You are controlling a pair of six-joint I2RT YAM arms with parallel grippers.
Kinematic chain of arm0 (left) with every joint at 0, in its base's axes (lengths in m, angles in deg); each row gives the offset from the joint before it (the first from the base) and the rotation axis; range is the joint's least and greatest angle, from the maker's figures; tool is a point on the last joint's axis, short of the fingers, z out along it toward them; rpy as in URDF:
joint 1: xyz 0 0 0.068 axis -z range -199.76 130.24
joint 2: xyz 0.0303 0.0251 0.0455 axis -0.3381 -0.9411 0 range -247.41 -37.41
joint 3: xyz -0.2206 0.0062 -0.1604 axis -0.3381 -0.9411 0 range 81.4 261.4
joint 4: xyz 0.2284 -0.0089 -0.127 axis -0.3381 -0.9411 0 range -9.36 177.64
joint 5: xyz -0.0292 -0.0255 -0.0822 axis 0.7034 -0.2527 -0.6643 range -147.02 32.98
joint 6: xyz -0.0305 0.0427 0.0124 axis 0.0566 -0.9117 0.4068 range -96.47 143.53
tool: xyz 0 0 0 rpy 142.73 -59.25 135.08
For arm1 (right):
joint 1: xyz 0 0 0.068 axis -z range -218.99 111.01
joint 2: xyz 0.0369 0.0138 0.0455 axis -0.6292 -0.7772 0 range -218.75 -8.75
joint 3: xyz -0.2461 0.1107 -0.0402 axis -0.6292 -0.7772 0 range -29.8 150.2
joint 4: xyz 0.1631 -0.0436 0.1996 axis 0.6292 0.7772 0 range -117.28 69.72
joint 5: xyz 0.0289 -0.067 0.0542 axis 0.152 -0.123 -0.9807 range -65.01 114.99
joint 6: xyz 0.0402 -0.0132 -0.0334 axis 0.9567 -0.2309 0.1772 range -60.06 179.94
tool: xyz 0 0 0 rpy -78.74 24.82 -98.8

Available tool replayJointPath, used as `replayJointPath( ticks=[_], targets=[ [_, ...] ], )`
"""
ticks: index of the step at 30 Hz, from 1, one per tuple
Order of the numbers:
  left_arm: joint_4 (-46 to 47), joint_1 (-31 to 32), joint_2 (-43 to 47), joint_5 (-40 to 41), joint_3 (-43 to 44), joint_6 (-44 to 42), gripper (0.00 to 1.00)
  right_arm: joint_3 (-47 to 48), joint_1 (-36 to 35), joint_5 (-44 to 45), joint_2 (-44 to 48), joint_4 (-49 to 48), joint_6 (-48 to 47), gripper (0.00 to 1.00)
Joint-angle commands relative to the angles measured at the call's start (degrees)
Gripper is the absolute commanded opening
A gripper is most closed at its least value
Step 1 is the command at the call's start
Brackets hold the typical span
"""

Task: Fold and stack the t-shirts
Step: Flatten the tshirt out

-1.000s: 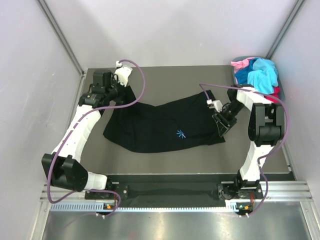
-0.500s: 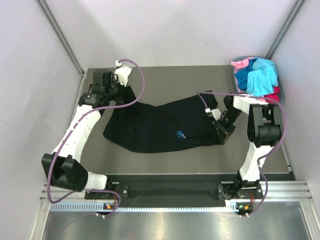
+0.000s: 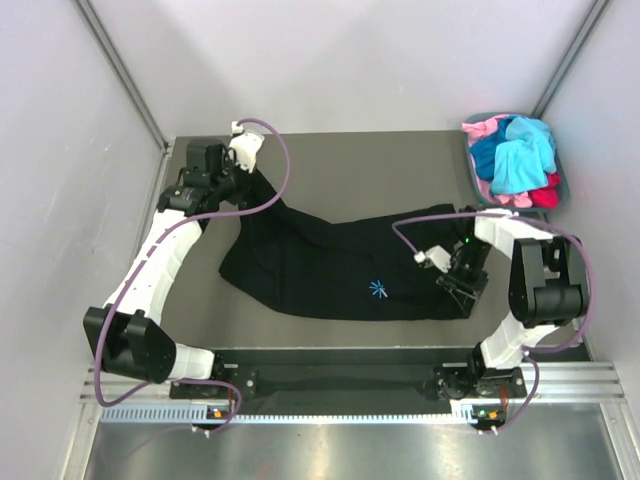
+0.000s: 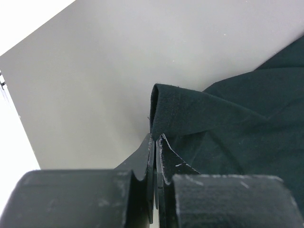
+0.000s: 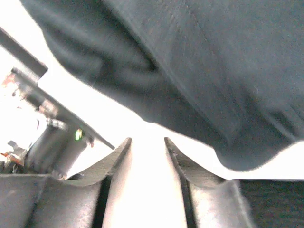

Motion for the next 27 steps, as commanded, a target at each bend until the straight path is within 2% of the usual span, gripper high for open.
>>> replayJointPath(
  ticks=[1, 6, 8, 16, 27],
  targets=[
    [3.3, 0.0, -0.3, -0.2, 2.3, -1.2, 0.00, 10.2, 1.5, -2.1, 2.5, 9.8, -5.9, 0.34],
    [3.1, 0.0, 0.1, -0.4, 2.8, -0.9, 0.00, 26.1, 3.7, -9.3, -2.9, 14.9, -3.3, 0.36],
    [3.0, 0.0, 0.4, -0.4, 2.6, -0.6, 0.00, 27.8, 3.7, -9.5, -4.8, 12.8, -1.4, 0.36],
    [2.7, 0.0, 1.3, -0.2, 1.1, -0.7, 0.00, 27.9, 3.7, -9.5, -13.7, 8.7, 2.6, 0.35],
    [2.9, 0.0, 0.6, -0.3, 0.3, -0.1, 0.00, 26.2, 3.0, -10.2, -17.5, 10.7, 1.2, 0.41]
  ],
)
